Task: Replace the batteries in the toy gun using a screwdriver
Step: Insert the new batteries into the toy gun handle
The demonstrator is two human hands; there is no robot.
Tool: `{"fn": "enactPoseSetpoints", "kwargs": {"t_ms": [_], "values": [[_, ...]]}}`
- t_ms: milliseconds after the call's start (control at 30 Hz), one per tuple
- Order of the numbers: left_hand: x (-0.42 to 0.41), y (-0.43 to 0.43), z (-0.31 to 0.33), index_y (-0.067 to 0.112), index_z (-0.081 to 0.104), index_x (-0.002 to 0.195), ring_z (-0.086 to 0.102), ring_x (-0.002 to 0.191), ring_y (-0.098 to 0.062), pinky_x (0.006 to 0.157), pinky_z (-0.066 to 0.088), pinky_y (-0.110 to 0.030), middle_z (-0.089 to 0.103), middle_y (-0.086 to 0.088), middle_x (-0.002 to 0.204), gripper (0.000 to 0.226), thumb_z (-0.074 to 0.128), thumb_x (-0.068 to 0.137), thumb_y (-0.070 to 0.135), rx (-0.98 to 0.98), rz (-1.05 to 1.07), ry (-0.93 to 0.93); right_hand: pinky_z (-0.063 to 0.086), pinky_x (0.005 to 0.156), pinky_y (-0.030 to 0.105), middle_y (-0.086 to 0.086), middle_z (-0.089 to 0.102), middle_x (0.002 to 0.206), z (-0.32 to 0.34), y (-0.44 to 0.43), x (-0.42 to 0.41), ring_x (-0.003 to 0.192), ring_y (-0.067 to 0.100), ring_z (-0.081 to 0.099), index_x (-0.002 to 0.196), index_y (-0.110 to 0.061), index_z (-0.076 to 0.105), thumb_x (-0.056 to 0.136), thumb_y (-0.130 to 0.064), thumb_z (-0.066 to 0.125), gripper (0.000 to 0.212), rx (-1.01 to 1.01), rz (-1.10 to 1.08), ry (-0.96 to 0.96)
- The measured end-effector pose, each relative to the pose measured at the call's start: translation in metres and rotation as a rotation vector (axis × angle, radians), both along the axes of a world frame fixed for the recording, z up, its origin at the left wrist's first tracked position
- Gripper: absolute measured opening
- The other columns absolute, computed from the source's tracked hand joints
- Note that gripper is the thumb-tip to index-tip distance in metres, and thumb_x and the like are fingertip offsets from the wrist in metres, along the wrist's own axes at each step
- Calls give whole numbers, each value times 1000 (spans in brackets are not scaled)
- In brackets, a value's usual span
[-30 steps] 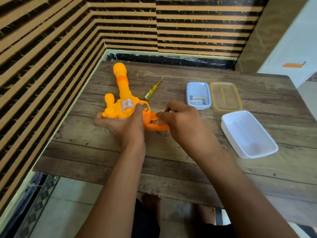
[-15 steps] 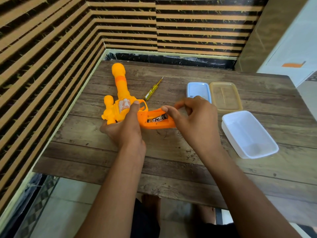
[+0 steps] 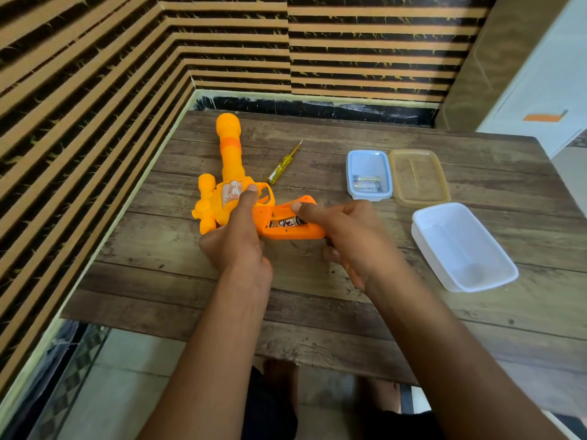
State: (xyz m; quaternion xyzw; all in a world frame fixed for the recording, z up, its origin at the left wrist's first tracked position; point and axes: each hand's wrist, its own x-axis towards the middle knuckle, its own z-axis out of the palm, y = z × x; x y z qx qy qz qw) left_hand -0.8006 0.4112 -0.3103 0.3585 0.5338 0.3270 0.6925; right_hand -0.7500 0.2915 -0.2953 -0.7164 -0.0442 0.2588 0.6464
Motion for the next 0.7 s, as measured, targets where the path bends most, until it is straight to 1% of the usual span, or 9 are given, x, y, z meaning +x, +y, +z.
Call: {"fn": "enactPoseSetpoints", "kwargs": {"t_ms": [100,167,300,367,433,500,533,600,700], "values": [[0,-3,0,21,73,97,68,59,-8,50,48,-23,75,9,77,30,93,75,26,-19,-3,-23,30,56,36,-12,30,39,-3,6,-4,42,13,31,63,-11,61,83,-32,80,35,-125,-28,-90],[1,-5,1,22,72,97,62,53,-6,44,42,-19,73,10,74,29,93,77,27,-20,-4,-26,32,55,34,-12,33,36,-6,6,-3,40,11,32,58,-13,59,83,-32,81,39,-143,-43,-100],[1,-5,0,20,73,109,65,61,-10,41,41,-16,76,4,88,39,92,77,30,-20,-4,-15,30,52,29,-11,36,36,-5,5,-1,40,10,35,63,-11,64,80,-34,84,34,-166,-41,-104],[2,-6,0,18,74,112,67,64,-11,42,42,-17,78,2,94,42,93,76,30,-7,-1,-19,30,47,24,-12,34,35,-5,3,0,38,8,33,54,-16,55,82,-37,83,45,-204,-32,-160],[2,-7,-1,19,74,111,70,68,-12,45,43,-18,79,3,95,43,94,75,30,7,0,-21,29,45,24,-9,34,39,-3,1,0,40,9,33,52,-11,50,86,-49,78,58,-225,-18,-254],[2,-6,-1,21,74,108,71,69,-13,46,44,-19,80,4,94,41,94,74,29,16,-3,-30,36,56,30,-4,42,50,-4,-3,3,51,14,42,68,2,61,89,-60,63,66,-168,-57,-280],[2,-5,-2,22,73,107,71,69,-13,47,44,-19,79,4,94,40,94,74,29,18,-5,-29,38,61,33,-7,47,52,-5,-6,6,54,14,46,77,1,68,90,-55,55,59,-133,-103,-267],[2,-5,-3,23,73,106,70,69,-13,47,43,-19,79,5,94,40,95,73,28,22,-8,-24,40,65,31,-14,59,59,-7,-13,13,57,4,52,96,-13,76,91,-32,47,36,-78,-143,-272],[3,-4,-3,22,73,112,70,70,-15,46,43,-20,79,4,96,45,95,73,28,32,-4,-27,41,67,27,-4,74,84,-2,-22,15,59,-4,54,123,-17,64,99,-1,46,34,-55,-47,-363]]}}
